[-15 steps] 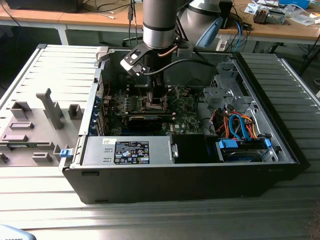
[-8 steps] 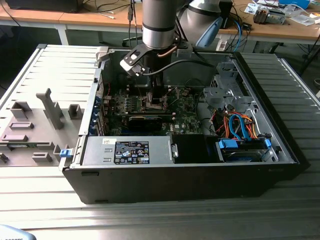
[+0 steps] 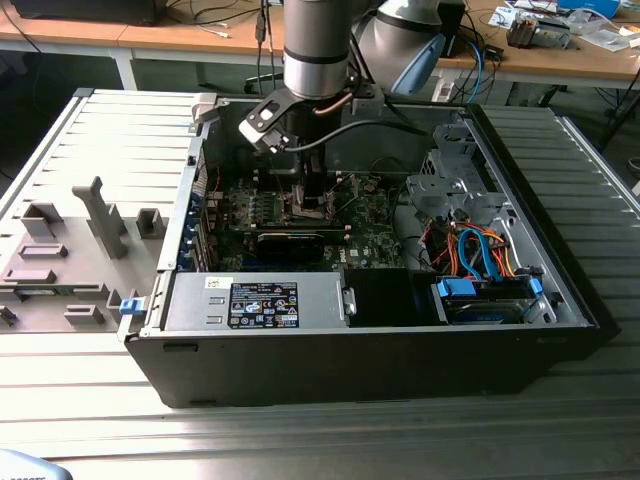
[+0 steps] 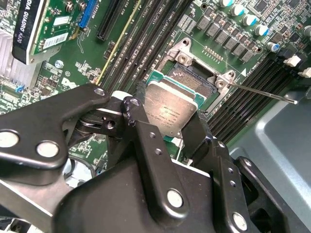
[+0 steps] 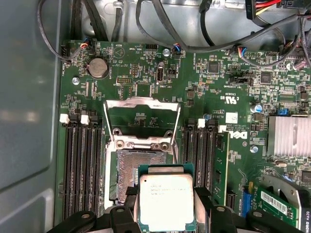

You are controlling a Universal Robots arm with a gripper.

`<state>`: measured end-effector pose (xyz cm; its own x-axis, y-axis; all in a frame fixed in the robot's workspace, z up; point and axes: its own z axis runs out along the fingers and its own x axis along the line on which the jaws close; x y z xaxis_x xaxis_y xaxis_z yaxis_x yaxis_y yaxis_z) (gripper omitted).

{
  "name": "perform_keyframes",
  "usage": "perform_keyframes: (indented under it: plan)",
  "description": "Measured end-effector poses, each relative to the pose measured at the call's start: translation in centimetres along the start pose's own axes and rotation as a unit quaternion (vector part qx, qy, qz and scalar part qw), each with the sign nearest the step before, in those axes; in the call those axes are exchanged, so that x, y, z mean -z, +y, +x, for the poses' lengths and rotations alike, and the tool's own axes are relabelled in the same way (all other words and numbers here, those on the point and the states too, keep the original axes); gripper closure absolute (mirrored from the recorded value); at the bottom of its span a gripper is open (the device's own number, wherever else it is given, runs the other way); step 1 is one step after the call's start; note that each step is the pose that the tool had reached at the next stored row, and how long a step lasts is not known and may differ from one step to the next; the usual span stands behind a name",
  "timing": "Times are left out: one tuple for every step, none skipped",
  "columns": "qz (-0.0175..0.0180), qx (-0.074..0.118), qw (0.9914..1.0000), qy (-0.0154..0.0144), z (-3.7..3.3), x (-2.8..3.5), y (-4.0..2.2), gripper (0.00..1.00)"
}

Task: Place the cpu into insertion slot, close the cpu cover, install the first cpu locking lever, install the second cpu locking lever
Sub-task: 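Place the cpu into insertion slot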

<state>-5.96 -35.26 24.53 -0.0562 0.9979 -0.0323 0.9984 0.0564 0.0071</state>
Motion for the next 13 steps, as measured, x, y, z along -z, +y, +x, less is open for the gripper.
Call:
perform_keyframes:
  plan:
    - [0.0000,0.000,1.00000,0.0000,0.00,-0.01,-0.01,0.46]
    - [0.0000,0.000,1.00000,0.0000,0.00,-0.02,-0.03,0.46]
    - [0.0000,0.000,1.00000,0.0000,0.00,-0.04,-0.04,0.46]
    - [0.0000,0.000,1.00000,0.0000,0.01,-0.07,-0.07,0.46]
    - [0.0000,0.000,1.00000,0.0000,0.01,-0.09,-0.09,0.46]
    - [0.0000,0.000,1.00000,0.0000,0.01,-0.11,-0.13,0.46]
    - [0.0000,0.000,1.00000,0.0000,0.01,-0.13,-0.16,0.46]
    - [0.0000,0.000,1.00000,0.0000,0.01,-0.14,-0.18,0.46]
    - [0.0000,0.000,1.00000,0.0000,0.02,-0.15,-0.21,0.46]
    - [0.0000,0.000,1.00000,0.0000,0.02,-0.17,-0.23,0.46]
    - [0.0000,0.000,1.00000,0.0000,0.02,-0.20,-0.23,0.46]
    - [0.0000,0.000,1.00000,0.0001,0.05,-0.25,-0.26,0.46]
    - [0.0001,-0.002,1.00000,0.0000,0.09,-0.29,-0.28,0.46]
